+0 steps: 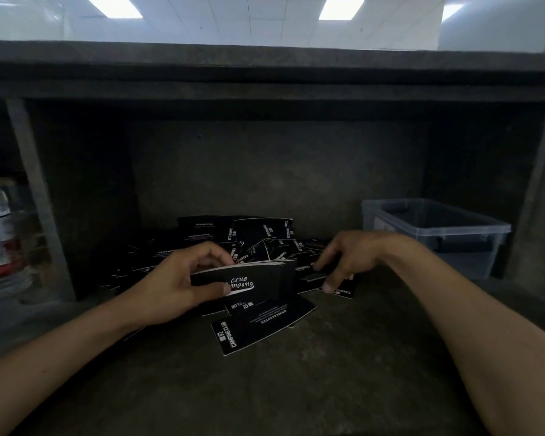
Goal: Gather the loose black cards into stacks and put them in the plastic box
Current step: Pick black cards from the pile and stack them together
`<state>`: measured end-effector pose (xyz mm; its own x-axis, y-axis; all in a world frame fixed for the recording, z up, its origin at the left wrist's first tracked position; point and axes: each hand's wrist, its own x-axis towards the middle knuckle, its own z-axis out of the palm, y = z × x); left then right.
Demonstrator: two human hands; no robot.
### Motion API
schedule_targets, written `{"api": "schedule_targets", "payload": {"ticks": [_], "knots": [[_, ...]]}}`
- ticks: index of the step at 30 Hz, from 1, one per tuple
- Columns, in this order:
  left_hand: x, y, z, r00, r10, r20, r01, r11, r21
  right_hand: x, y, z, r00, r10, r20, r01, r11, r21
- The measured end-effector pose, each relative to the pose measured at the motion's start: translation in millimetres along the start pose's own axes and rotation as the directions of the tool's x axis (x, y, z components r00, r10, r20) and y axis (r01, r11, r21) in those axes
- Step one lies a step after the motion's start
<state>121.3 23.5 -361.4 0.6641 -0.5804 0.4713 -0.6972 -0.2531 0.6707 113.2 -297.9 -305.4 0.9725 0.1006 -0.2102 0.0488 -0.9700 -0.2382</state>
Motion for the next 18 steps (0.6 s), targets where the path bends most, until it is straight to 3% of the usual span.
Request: {"api": "schedule_targets", "payload": {"ticks": [4, 12, 15, 18], "knots": [[0.2, -1.7, -0.3, 1.000, -0.021, -0.018, 0.020, 1.000, -0.013, -2.5, 8.6, -1.1, 0.998, 0.034, -0.057, -0.034, 0.999, -0.008], [0.1, 2.4, 1.2, 1.000, -0.018, 0.024, 0.018, 1.000, -0.013, 2.2, 6.8, 4.4, 0.992, -0.116, -0.054, 0.119, 0.992, 0.052], [-0.6, 2.5, 0.4, 0.999, -0.023, 0.029, 0.023, 1.000, 0.004, 4.6, 9.1, 5.1, 0.978, -0.154, -0.143, 0.166, 0.983, 0.074], [-1.5, 1.6, -0.7, 0.999, -0.035, 0.028, 0.035, 0.999, 0.019, 2.8, 11.6, -0.5, 0.922, -0.200, -0.332, 0.247, 0.963, 0.107]]}}
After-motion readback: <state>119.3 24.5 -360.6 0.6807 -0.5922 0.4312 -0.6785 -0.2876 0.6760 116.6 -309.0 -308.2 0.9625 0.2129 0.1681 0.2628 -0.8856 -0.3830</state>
